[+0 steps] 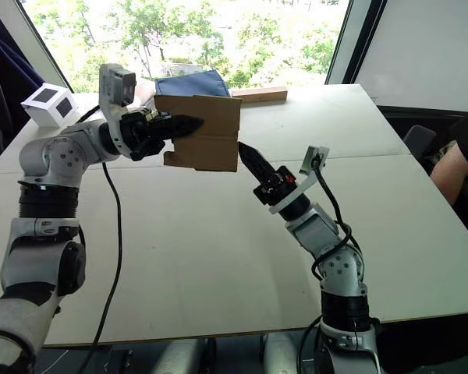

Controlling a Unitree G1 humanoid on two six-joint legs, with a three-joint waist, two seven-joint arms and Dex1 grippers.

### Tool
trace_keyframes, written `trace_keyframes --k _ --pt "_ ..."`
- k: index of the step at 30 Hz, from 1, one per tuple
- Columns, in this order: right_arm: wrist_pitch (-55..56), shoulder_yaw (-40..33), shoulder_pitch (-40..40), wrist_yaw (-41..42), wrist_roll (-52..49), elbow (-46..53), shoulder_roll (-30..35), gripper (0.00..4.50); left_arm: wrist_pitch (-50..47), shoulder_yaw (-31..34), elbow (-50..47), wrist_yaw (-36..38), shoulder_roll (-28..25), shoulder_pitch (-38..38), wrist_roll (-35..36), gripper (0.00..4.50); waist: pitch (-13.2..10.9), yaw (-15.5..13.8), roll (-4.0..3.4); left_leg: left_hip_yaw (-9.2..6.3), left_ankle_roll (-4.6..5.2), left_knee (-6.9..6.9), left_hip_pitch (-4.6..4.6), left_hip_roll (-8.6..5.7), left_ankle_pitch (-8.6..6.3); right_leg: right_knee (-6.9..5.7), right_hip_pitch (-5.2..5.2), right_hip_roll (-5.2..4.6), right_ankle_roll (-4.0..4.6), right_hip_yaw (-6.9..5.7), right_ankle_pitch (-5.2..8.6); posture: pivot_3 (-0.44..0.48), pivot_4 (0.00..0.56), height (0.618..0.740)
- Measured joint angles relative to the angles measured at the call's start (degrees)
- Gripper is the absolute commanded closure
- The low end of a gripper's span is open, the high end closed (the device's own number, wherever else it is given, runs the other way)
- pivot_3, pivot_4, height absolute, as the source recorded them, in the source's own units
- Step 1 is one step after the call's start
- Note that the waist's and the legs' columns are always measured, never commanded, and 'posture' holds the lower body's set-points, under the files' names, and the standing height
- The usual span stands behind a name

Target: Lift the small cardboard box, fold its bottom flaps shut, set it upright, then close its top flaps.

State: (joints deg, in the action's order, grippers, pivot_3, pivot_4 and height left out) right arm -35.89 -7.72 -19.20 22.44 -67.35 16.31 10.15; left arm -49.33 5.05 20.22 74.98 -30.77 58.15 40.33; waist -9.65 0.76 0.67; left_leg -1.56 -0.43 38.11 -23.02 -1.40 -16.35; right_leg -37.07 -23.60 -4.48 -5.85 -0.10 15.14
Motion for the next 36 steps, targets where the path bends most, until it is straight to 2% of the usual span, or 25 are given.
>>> trace_keyframes --k 2,5,6,7,8,10,13,16,18,23,27,30,33,36 --pt "-0.9 -1.2 1.5 0.5 -0.4 0.7 2.3 4.48 -0.4 -0.7 -0.2 0.3 -1.1 0.1 -0.6 4.5 0.0 0.0 0.0 0.0 0.0 0.0 -0.01 -0.01 0.0 0.01 0.0 -0.01 0.0 0.0 0.0 0.0 0.15 0.737" --pt "-3.6 -3.7 4.8 3.4 0.0 2.9 12.1 4.48 -0.4 -5.3 -1.5 2.5 -4.8 1.3 -3.5 4.5 0.0 -0.2 0.01 0.0 0.01 0.01 -0.05 -0.04 -0.01 0.03 0.0 -0.03 0.0 0.0 0.0 0.0 0.15 0.737" --pt "-5.0 -4.1 6.4 5.9 1.5 4.1 18.1 4.48 0.2 -8.7 -2.6 4.5 -7.4 2.5 -5.7 4.5 0.0 -0.2 0.0 -0.01 0.03 0.01 -0.06 -0.08 -0.02 0.04 0.0 -0.04 -0.01 -0.02 0.0 0.0 0.15 0.737" --pt "-6.0 -4.7 8.5 9.6 3.8 5.5 24.9 4.48 3.7 -15.0 -3.5 7.4 -10.8 5.2 -11.7 4.5 0.0 -0.2 0.01 0.0 0.05 0.01 -0.04 -0.09 -0.03 0.11 0.04 -0.03 -0.01 -0.02 0.01 0.0 0.15 0.737" --pt "-6.5 -4.9 9.2 11.2 4.9 6.1 27.8 4.48 5.4 -18.1 -3.8 8.4 -12.2 6.5 -14.9 4.5 0.0 -0.1 0.0 0.03 0.06 0.0 0.01 -0.11 -0.03 0.2 0.07 -0.03 -0.02 -0.01 0.02 0.0 0.15 0.737" --pt "-6.9 -4.5 11.2 16.2 8.5 8.4 34.8 4.48 11.5 -25.0 -3.7 10.4 -12.9 9.9 -22.4 4.5 0.0 -0.2 -0.01 0.04 0.11 -0.01 0.12 -0.08 -0.06 0.36 0.23 -0.02 -0.17 -0.01 0.12 0.0 0.15 0.737" --pt "-6.9 -3.6 13.0 21.8 13.1 14.0 42.5 4.48 16.1 -32.4 -4.2 14.3 -12.9 12.7 -29.4 4.5 0.0 0.0 0.01 0.02 0.16 -0.01 0.09 0.01 -0.09 0.41 0.23 0.06 -0.25 -0.01 0.19 0.0 0.15 0.737" --pt "-6.9 -2.2 11.8 22.9 14.9 20.6 45.1 4.48 17.3 -38.7 -4.6 14.8 -11.9 15.0 -37.0 4.5 0.0 0.1 0.02 0.01 0.22 -0.01 0.09 0.04 -0.12 0.41 0.22 0.09 -0.25 0.01 0.19 0.0 0.15 0.737" --pt "-6.2 0.0 12.2 22.9 18.6 24.1 47.0 4.48 16.3 -41.7 -5.7 16.1 -11.6 15.4 -38.5 4.5 0.0 -0.1 0.04 -0.03 0.22 0.01 -0.01 0.04 -0.12 0.42 0.17 0.08 -0.26 0.0 0.19 0.0 0.15 0.737" --pt "-6.1 6.4 14.1 20.3 26.6 26.2 47.2 4.48 13.3 -46.6 -5.7 17.3 -8.9 16.4 -39.8 4.5 -0.1 -0.5 0.11 -0.13 0.22 0.2 -0.17 -0.05 -0.12 0.42 0.17 0.01 -0.27 0.0 0.18 0.0 0.15 0.737" --pt "-5.9 9.4 15.5 18.2 31.2 26.5 46.0 4.48 3.4 -49.3 -8.2 17.3 -6.3 17.0 -39.4 4.5 -0.1 -0.2 0.12 -0.15 0.22 0.21 -0.2 -0.08 -0.12 0.41 0.15 -0.01 -0.29 0.0 0.19 0.0 0.15 0.737" --pt "-6.0 10.1 15.6 17.2 32.9 26.5 44.8 4.48 0.6 -50.5 -12.1 17.3 -6.2 17.0 -38.5 4.5 -0.1 -0.1 0.12 -0.17 0.22 0.2 -0.18 -0.06 -0.12 0.39 0.15 0.01 -0.29 0.0 0.19 0.0 0.15 0.737" --pt "-6.3 11.2 14.5 16.8 33.6 26.4 43.7 4.5 -0.4 -51.3 -13.9 17.3 -5.9 16.9 -38.6 3.8 -0.1 -0.1 0.12 -0.18 0.22 0.2 -0.15 -0.03 -0.12 0.35 0.15 0.05 -0.29 0.0 0.19 0.0 0.15 0.737" --pt "-6.3 11.7 13.8 16.8 34.4 26.1 43.0 4.5 -1.5 -51.3 -14.7 17.3 -5.3 16.9 -38.7 2.64 -0.1 -0.2 0.12 -0.18 0.22 0.21 -0.15 -0.04 -0.12 0.32 0.15 0.04 -0.29 0.0 0.19 0.0 0.15 0.737"
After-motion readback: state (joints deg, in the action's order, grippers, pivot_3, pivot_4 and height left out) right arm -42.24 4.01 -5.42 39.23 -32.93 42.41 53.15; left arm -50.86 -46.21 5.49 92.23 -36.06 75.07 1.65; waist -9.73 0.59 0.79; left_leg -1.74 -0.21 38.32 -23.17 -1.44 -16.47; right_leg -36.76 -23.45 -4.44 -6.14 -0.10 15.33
